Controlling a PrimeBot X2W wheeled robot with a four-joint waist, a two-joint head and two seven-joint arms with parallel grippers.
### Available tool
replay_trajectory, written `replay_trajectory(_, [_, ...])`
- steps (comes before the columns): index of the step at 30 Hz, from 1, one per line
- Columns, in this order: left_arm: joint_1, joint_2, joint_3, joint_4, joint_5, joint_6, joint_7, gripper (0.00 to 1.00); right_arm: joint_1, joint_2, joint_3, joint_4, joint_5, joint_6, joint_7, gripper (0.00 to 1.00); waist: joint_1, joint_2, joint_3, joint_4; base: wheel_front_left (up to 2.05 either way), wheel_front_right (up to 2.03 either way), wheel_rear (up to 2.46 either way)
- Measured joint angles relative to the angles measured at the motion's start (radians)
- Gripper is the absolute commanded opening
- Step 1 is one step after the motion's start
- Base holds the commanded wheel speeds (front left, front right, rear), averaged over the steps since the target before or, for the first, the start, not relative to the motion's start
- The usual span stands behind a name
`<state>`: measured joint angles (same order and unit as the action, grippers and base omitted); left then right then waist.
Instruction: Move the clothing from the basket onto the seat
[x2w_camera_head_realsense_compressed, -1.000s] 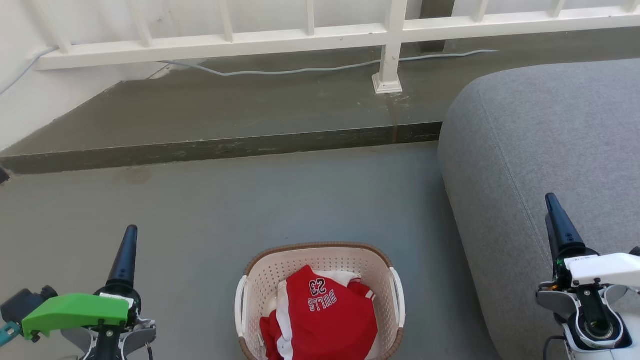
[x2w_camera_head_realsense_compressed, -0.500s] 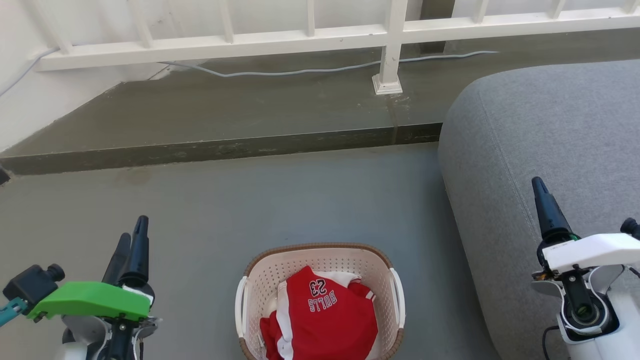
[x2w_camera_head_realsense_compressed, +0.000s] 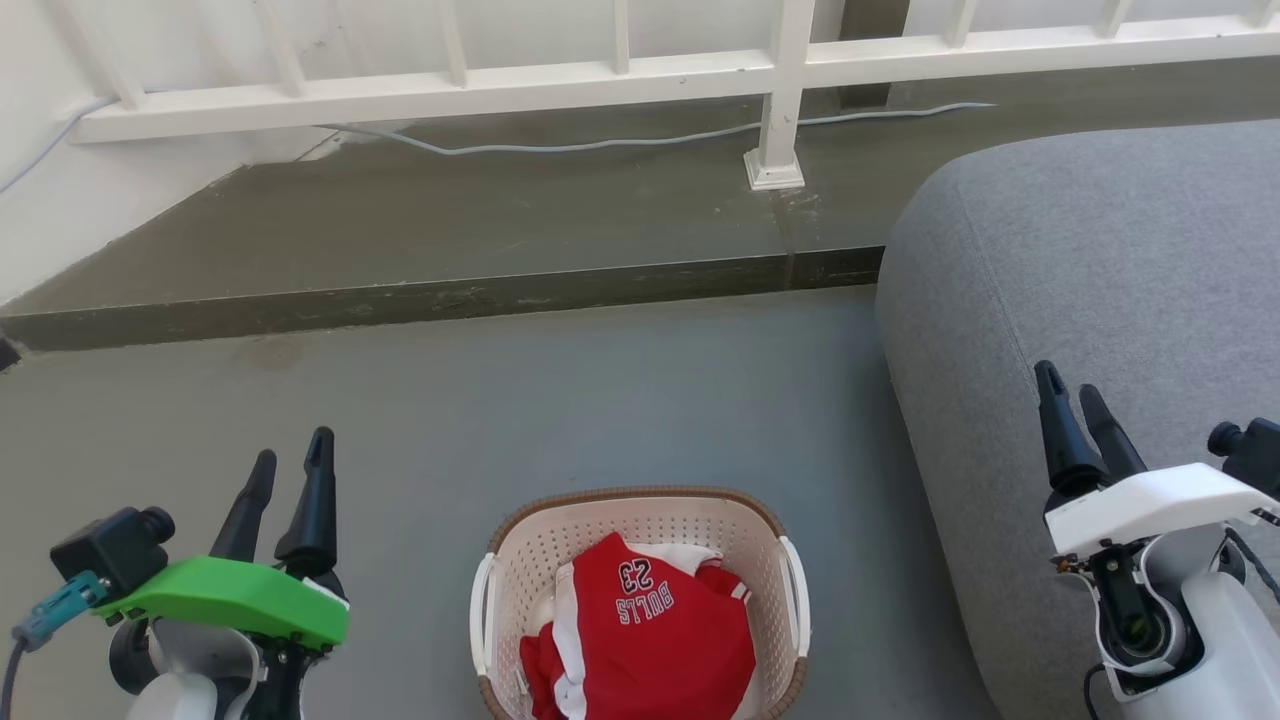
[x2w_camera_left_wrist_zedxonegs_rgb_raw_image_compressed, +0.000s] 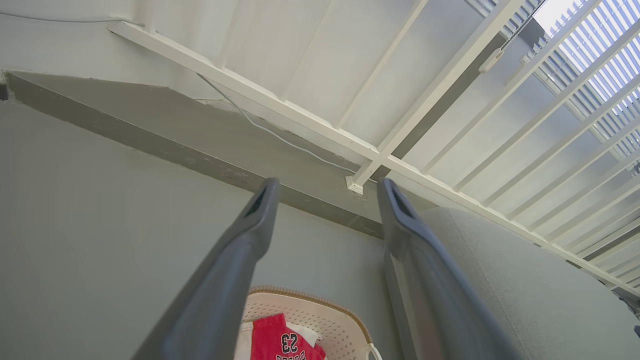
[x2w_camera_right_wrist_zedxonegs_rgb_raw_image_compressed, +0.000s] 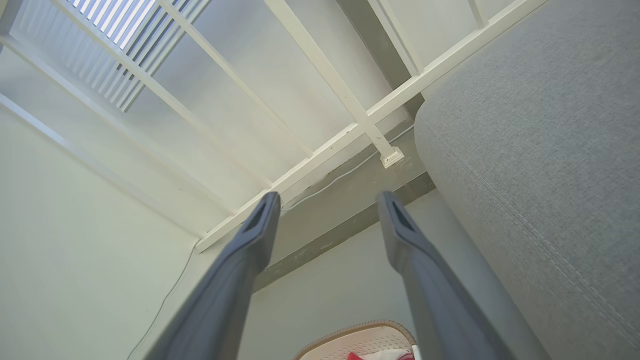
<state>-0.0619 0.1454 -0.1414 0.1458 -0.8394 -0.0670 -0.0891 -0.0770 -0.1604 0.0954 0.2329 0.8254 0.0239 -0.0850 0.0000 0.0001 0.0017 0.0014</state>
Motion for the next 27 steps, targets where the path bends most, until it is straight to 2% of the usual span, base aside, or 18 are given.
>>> replay_trajectory(23, [0.000, 0.009, -0.085, -0.019, 0.317, 0.052, -0.072, 1.00, -0.003, -0.030, 0.090, 0.023, -0.311, -0.044, -0.074, 1.00, 0.0000, 0.0000, -0.003, 0.002, 0.00, 0.00, 0.00])
replay_trajectory(27, [0.001, 0.010, -0.088, -0.020, 0.371, 0.072, -0.090, 1.00, -0.007, -0.033, 0.105, 0.025, -0.366, -0.054, -0.088, 1.00, 0.0000, 0.0000, -0.004, 0.003, 0.00, 0.00, 0.00])
